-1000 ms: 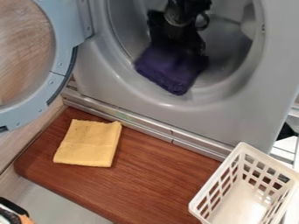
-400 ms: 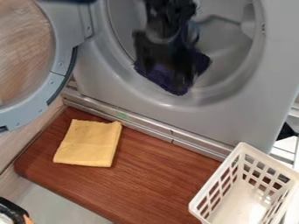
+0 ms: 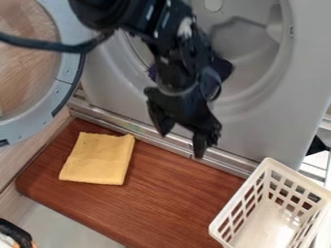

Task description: Put the blue cloth in the washing machine

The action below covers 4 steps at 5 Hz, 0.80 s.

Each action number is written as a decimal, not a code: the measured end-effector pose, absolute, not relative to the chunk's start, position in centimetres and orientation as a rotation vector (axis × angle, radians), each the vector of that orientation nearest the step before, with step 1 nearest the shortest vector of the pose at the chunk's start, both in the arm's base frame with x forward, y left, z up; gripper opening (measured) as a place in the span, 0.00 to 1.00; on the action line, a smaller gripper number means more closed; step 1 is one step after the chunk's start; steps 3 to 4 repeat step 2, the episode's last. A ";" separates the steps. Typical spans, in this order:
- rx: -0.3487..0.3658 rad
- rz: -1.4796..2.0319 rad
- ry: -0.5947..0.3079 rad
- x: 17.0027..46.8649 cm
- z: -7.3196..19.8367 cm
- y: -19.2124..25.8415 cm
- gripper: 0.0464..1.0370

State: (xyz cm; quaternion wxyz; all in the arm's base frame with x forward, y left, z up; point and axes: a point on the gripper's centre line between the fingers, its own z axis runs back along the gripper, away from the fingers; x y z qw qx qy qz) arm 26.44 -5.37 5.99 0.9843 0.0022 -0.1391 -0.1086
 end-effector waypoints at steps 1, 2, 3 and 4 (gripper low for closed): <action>0.065 -0.213 -0.223 25.7 4.7 -6.0 0.96; 0.105 -0.190 -0.159 25.2 3.2 -6.2 0.96; 0.105 -0.190 -0.159 25.2 3.2 -6.2 0.96; 0.105 -0.190 -0.159 25.2 3.2 -6.2 0.96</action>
